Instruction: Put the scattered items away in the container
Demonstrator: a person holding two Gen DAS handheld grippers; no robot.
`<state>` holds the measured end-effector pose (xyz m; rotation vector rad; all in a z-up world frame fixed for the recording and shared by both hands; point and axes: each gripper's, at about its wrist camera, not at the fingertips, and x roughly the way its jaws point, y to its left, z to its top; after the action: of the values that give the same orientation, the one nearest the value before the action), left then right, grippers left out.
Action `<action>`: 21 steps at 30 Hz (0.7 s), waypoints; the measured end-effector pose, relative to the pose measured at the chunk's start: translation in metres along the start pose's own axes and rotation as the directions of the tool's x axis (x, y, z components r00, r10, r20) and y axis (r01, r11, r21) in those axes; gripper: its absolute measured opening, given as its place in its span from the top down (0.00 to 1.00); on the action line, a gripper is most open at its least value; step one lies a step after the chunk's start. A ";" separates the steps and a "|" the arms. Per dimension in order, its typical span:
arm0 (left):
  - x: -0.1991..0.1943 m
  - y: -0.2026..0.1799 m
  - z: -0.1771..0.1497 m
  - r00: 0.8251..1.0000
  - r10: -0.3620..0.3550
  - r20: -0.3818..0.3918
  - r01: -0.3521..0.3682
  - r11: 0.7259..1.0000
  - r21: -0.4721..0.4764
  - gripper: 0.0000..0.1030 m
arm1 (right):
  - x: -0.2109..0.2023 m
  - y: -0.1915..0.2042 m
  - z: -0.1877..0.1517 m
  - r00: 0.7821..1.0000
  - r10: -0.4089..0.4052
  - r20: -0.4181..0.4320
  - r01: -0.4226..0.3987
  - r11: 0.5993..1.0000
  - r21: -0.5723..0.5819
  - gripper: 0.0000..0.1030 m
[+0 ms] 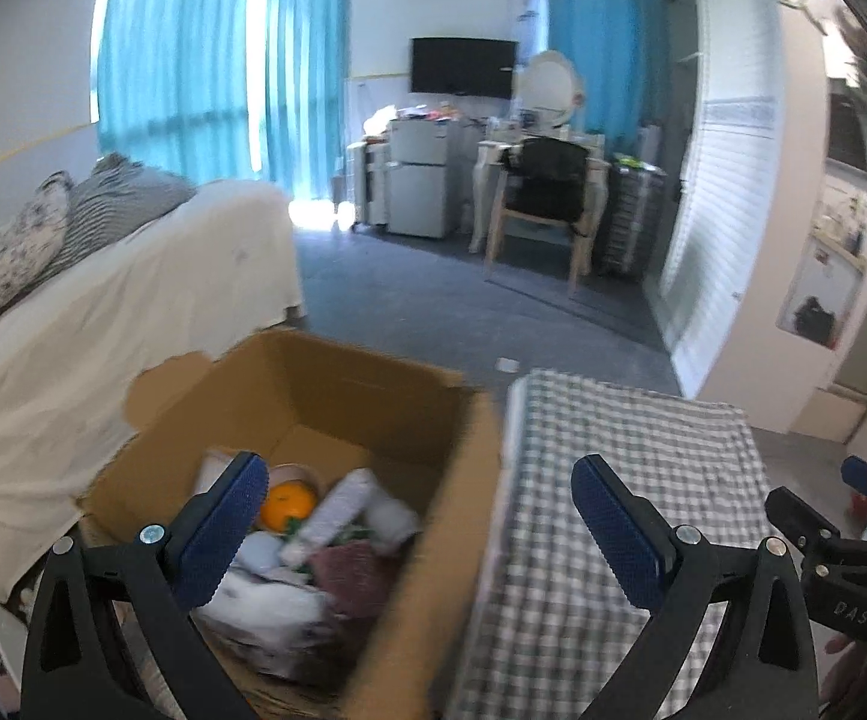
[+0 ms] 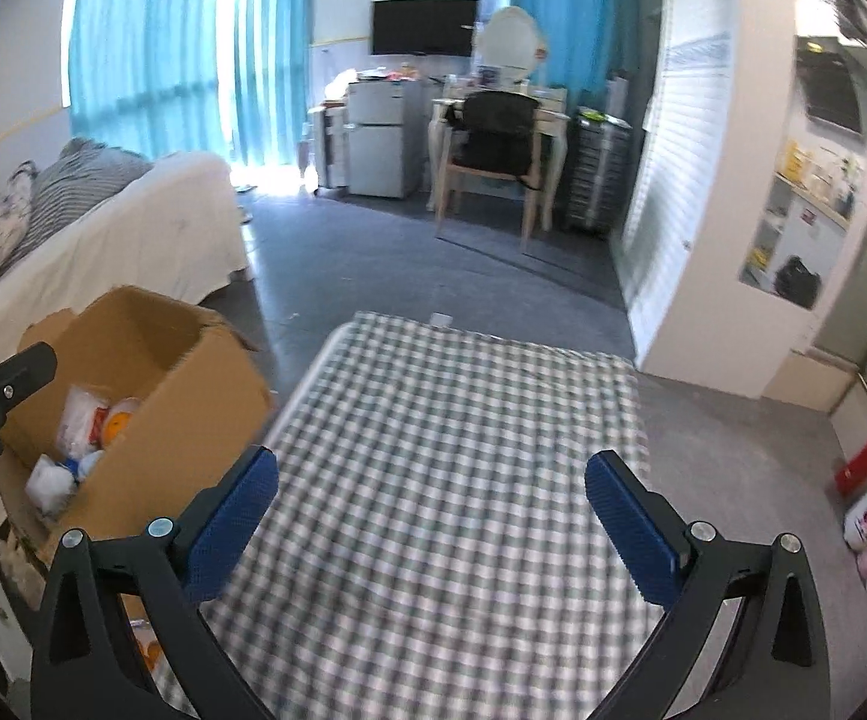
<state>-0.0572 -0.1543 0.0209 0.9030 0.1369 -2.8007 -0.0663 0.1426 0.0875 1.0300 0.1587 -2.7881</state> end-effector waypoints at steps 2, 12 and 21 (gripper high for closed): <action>-0.001 -0.017 0.000 1.000 -0.029 -0.004 0.029 0.999 0.015 0.00 | -0.009 -0.018 -0.004 1.000 -0.018 0.008 0.018 0.999 0.029 0.00; -0.007 -0.081 -0.007 0.993 -0.120 -0.019 0.121 0.987 0.102 0.00 | -0.043 -0.071 -0.019 0.996 -0.089 0.026 0.086 0.991 0.103 0.00; -0.001 -0.092 -0.025 0.992 -0.122 -0.044 0.126 0.986 0.111 0.00 | -0.053 -0.086 -0.031 0.996 -0.092 0.016 0.090 0.988 0.127 0.00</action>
<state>-0.0616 -0.0606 0.0041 1.0049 0.0405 -2.9338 -0.0233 0.2384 0.1022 1.0440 0.0279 -2.9237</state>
